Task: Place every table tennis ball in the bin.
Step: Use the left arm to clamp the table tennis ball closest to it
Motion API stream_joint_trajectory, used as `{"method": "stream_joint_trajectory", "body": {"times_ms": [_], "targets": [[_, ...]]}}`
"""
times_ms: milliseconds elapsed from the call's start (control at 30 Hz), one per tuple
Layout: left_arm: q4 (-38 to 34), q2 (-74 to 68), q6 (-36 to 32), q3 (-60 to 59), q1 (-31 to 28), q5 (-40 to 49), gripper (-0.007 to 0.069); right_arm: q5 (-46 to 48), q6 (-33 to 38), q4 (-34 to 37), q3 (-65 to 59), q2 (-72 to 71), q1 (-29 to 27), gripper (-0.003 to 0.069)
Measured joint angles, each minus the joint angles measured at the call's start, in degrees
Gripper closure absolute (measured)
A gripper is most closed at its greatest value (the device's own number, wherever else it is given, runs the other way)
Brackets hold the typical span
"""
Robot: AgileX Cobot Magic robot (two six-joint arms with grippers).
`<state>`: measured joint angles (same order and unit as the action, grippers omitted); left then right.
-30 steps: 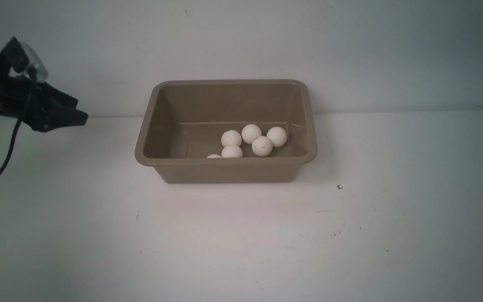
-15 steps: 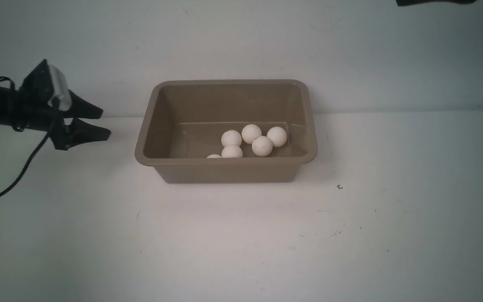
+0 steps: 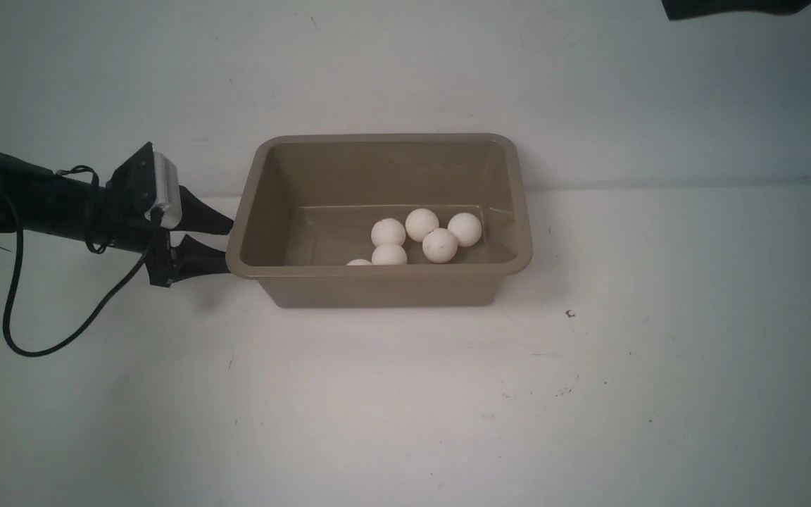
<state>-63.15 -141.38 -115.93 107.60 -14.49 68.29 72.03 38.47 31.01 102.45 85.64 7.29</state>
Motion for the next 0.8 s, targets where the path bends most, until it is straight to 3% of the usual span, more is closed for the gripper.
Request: {"method": "stream_joint_trajectory", "body": {"times_ms": [533,633,733,800], "targets": [[-1.87,-1.21,-3.27,0.0,4.52,-2.41,0.0126,0.44,0.0,0.9,0.0,0.0,0.0,0.0197],[-3.47,-1.71,-3.4,0.0,4.9,-5.13,0.0175,0.44,0.0,1.7,0.0,0.0,0.0,0.0197],[-4.93,-2.04,-2.21,0.0,4.89,-8.36,0.0277,0.44,0.0,2.32,0.0,0.0,0.0,0.0197],[-5.39,-2.04,-0.98,0.0,4.64,-9.57,0.0272,0.44,0.0,2.41,0.0,0.0,0.0,0.0197]]}}
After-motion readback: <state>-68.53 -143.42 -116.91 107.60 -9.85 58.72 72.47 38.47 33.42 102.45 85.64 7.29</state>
